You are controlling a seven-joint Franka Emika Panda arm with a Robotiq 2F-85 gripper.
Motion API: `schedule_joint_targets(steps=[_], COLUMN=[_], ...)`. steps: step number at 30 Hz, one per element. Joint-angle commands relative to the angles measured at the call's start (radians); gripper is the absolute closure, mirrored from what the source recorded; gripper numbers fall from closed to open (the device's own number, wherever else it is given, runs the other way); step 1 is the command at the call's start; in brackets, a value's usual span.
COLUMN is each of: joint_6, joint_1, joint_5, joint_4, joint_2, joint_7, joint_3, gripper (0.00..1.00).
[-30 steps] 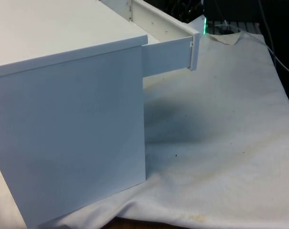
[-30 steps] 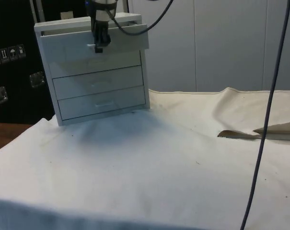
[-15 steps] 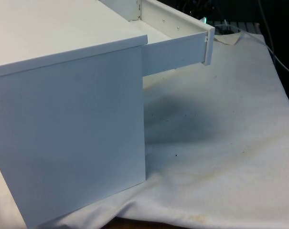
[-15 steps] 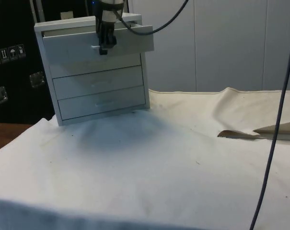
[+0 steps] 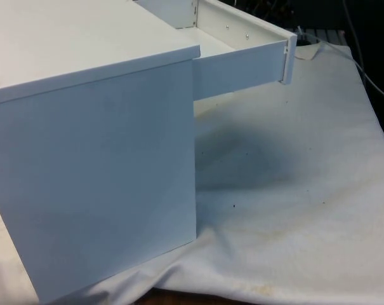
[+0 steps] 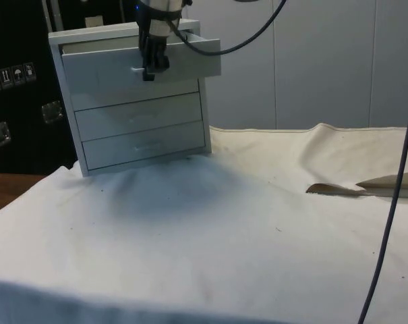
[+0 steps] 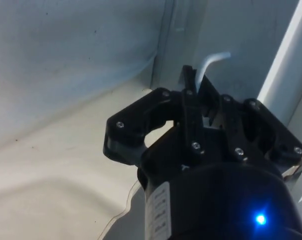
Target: Open the drawer, then close it.
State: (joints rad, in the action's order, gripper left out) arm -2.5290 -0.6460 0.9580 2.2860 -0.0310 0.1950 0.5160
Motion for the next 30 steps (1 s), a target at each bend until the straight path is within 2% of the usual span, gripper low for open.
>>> schedule_joint_targets(steps=[1,6,8,14,17,18,19,24,25,26,27,28,30], joint_6=[0.013,0.010,0.009,0.007,0.007,0.003,0.007,0.006,0.011,0.013,0.003,0.013,0.015], joint_1=[-0.007,-0.004,-0.003,0.000,0.000,0.001,0.001,0.001,-0.005,-0.006,0.000,-0.006,-0.004], joint_5=[0.017,0.019,0.017,0.015,0.014,0.015,0.014,0.013,0.017,0.018,0.015,0.019,0.022], joint_4=[0.008,0.002,0.001,0.000,0.000,0.000,0.000,-0.001,-0.005,-0.006,0.000,-0.008,-0.010], joint_2=[-0.013,-0.004,-0.003,0.000,0.001,0.001,0.001,0.001,0.011,0.015,0.005,0.020,0.031], joint_7=[0.022,0.024,0.021,0.019,0.018,0.020,0.018,0.017,0.030,0.034,0.021,0.040,0.054], joint_3=[-0.009,-0.010,-0.010,-0.011,-0.011,-0.011,-0.011,-0.011,-0.018,-0.022,-0.016,-0.028,-0.040], gripper=[1.00,1.00,0.96,0.66,0.49,0.39,0.39,0.13,0.03,0.00,0.00,0.00,0.00])
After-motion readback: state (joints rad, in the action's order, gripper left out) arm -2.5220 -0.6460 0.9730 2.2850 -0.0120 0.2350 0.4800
